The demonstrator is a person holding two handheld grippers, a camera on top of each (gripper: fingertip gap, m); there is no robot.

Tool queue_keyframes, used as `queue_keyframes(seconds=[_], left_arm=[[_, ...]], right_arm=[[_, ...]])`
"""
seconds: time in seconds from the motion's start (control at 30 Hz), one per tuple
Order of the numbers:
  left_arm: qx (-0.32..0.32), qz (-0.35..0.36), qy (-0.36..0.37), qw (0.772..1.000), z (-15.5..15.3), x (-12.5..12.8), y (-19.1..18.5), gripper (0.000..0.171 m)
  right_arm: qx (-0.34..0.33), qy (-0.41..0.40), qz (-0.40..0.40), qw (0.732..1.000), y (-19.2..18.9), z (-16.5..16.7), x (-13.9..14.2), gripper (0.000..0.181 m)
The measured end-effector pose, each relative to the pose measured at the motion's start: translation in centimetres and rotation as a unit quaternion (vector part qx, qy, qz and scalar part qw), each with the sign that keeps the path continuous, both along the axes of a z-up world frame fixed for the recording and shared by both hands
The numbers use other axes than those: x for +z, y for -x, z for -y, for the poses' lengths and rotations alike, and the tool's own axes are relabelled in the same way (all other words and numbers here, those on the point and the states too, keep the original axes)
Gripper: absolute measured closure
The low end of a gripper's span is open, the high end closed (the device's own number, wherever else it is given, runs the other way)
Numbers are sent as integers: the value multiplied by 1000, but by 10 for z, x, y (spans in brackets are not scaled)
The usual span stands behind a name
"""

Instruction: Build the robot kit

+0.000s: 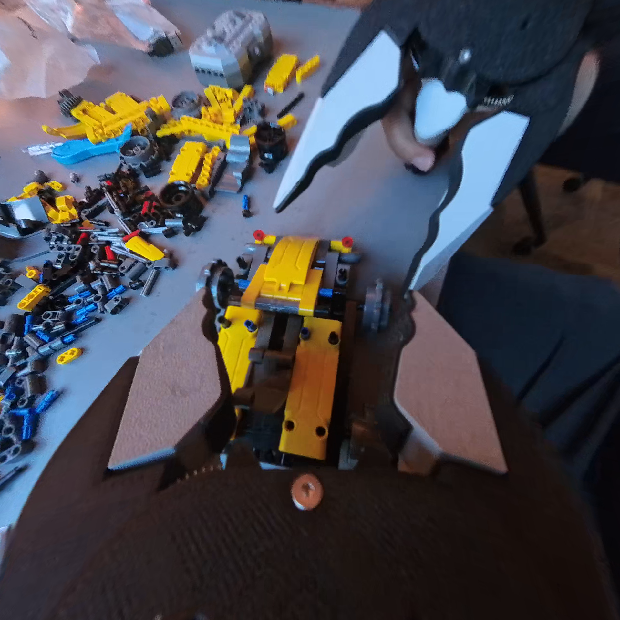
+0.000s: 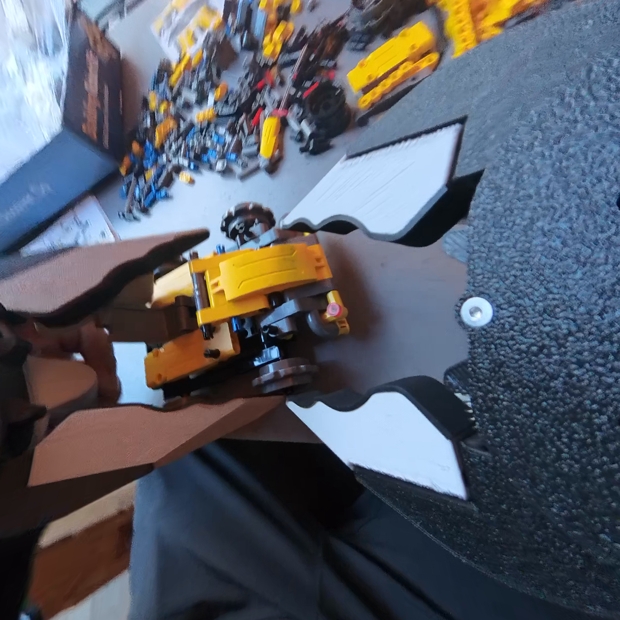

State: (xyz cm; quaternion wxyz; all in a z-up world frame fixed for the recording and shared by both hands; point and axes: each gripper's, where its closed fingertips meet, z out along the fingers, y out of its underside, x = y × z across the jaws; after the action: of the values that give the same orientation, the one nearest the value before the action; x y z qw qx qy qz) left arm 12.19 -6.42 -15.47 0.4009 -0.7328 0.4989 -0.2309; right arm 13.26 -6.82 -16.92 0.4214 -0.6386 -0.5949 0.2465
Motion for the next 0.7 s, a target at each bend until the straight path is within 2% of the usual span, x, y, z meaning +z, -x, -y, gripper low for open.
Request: queue_keyframes(seconds=[0.13, 0.27, 0.47, 0.57, 0.7], left_arm=[[45, 69, -52, 995, -3, 44, 20, 67], [55, 146, -54, 986, 17, 72, 35, 71], [69, 197, -31, 978, 36, 78, 44, 86], [83, 181, -28, 980, 37, 73, 51, 82], [81, 137, -6, 987, 43, 61, 58, 71]], right_arm=[[-64, -13, -52, 997, -17, 7, 24, 89], [-123, -25, -115, 985, -30, 25, 50, 94], [-175, 11, -195, 965, -23, 60, 71, 96], [-202, 31, -227, 952, -14, 73, 76, 98], [-237, 35, -227, 944, -8, 86, 63, 105]])
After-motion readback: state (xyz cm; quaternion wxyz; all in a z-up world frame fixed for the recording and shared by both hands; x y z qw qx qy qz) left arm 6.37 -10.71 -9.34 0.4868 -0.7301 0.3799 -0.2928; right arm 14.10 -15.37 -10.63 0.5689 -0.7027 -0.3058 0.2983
